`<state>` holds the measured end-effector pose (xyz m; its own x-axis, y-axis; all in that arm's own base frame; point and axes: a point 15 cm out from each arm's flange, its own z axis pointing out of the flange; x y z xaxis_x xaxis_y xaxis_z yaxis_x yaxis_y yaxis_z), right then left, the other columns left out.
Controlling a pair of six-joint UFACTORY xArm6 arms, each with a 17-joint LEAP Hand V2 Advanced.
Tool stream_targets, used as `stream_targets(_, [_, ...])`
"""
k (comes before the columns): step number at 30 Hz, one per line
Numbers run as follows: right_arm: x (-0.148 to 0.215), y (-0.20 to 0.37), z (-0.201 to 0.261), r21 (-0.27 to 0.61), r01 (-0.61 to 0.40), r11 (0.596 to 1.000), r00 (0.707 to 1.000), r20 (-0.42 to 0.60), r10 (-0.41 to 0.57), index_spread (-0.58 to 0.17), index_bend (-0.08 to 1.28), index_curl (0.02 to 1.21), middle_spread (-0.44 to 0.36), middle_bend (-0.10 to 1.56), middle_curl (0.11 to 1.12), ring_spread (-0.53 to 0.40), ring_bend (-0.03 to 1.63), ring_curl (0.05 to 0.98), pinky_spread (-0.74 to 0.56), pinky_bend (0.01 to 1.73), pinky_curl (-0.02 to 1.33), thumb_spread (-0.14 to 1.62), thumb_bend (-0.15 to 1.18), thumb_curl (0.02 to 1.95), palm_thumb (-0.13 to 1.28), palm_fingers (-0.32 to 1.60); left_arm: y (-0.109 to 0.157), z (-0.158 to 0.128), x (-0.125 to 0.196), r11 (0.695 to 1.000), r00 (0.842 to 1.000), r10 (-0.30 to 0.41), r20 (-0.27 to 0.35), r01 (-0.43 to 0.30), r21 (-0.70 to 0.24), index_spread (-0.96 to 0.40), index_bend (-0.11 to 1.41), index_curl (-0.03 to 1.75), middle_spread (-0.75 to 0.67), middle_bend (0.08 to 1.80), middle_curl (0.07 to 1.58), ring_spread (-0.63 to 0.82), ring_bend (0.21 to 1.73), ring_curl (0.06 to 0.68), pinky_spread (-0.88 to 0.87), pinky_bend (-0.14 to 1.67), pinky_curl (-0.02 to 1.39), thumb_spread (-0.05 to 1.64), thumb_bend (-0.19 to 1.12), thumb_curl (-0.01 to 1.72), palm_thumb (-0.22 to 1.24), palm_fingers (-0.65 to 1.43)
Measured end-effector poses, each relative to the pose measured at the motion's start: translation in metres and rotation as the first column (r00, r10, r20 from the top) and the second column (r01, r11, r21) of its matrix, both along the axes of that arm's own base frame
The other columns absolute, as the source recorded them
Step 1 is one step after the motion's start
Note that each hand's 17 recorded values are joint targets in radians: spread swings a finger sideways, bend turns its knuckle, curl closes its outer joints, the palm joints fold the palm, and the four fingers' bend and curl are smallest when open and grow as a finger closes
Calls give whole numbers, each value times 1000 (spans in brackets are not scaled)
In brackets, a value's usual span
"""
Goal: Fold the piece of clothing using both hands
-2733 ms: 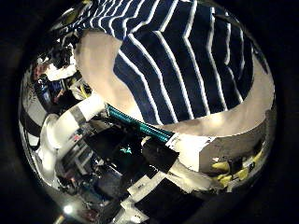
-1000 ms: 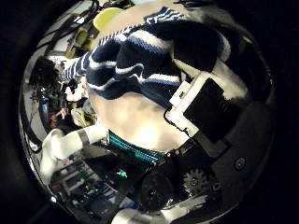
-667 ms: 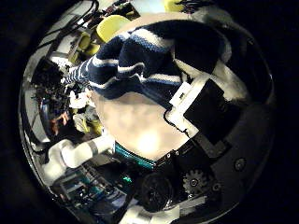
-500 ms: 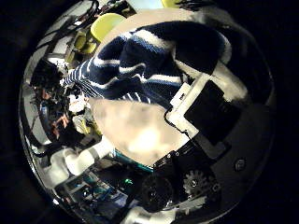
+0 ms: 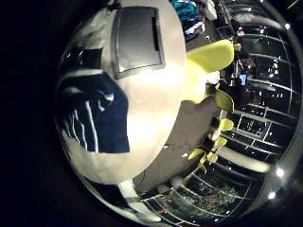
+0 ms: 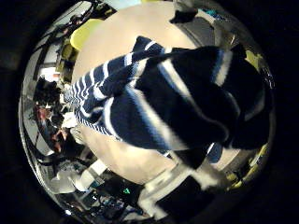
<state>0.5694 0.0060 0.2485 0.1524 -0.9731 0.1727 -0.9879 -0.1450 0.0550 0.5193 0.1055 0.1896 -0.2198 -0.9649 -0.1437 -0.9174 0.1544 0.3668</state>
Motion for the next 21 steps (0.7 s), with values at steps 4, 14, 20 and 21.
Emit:
stream_targets(4, [3,-10,12,59,10,998,1000,23,-11,-456,235,544,-217,482,480,-44,940,467,197,896,668,1178,-41,367,490,-27,22,14,6,999,999,36,38,-36,-13,-377,91,1064,-337,236,898,-372,1224,507,-547,1019,786,1070,-42,419,437,66])
stream_targets(14, [-2,-44,39,120,37,992,998,54,-44,-427,183,446,-217,418,413,17,830,382,398,734,536,1176,-21,325,416,121,24,43,-6,995,997,35,65,-28,-98,-156,160,750,15,185,694,-188,1066,435,-340,836,728,1074,-26,374,391,41])
stream_targets(20, [-11,-18,7,118,-13,993,999,-37,17,-414,177,413,-213,393,395,6,764,352,427,676,492,1154,-25,320,403,111,21,46,-18,992,999,38,35,-33,-124,-114,179,652,95,186,607,-115,998,409,-234,758,701,1081,-25,359,384,27])
stream_targets(21, [-14,-15,-3,119,-23,993,997,-69,32,-410,171,407,-210,383,390,12,743,345,431,675,487,1144,-28,319,395,90,18,44,-22,990,999,37,26,-33,-134,-109,184,631,109,185,584,-100,979,398,-204,728,686,1083,-24,356,384,28])
